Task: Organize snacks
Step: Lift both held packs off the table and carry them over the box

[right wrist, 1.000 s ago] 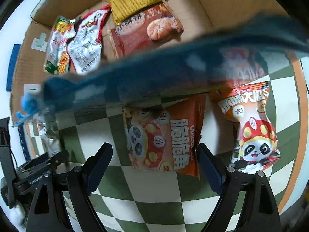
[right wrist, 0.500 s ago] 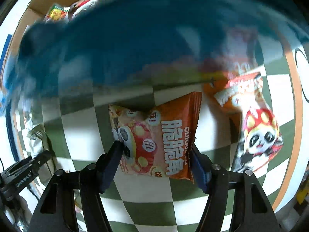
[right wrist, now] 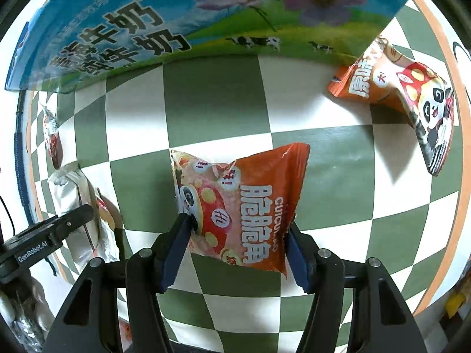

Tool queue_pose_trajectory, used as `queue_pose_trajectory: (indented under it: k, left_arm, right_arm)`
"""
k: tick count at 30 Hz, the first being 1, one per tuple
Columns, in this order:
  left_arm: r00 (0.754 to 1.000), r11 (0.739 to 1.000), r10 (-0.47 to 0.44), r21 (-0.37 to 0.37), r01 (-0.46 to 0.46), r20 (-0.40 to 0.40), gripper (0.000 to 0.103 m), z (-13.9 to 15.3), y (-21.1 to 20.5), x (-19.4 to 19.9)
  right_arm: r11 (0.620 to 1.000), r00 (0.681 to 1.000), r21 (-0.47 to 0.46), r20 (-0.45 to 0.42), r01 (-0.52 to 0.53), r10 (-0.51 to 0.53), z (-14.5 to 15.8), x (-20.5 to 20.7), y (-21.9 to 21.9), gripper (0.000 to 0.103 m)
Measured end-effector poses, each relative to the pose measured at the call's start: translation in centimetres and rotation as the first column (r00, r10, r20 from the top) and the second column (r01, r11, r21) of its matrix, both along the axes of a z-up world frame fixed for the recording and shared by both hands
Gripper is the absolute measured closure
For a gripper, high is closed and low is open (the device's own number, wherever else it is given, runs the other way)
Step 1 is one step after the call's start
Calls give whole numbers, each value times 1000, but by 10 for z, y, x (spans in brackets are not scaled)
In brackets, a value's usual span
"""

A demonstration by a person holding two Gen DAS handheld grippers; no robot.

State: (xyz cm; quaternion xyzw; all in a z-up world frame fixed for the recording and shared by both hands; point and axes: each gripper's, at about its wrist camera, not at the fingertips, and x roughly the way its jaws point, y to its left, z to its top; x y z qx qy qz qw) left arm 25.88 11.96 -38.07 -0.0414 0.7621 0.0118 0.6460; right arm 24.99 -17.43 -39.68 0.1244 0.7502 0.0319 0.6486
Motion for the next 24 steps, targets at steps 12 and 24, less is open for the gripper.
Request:
queue_pose_trajectory:
  k: [12, 24]
  left_arm:
    - [999, 998, -14, 59, 12, 29, 75, 3, -20, -8]
    - [998, 997, -41, 72, 38, 41, 78, 7, -33, -3]
  right_arm:
    - [999, 998, -6, 31, -50, 50, -1, 6, 11, 46]
    - [999, 995, 14, 84, -51, 50, 25, -4, 20, 52]
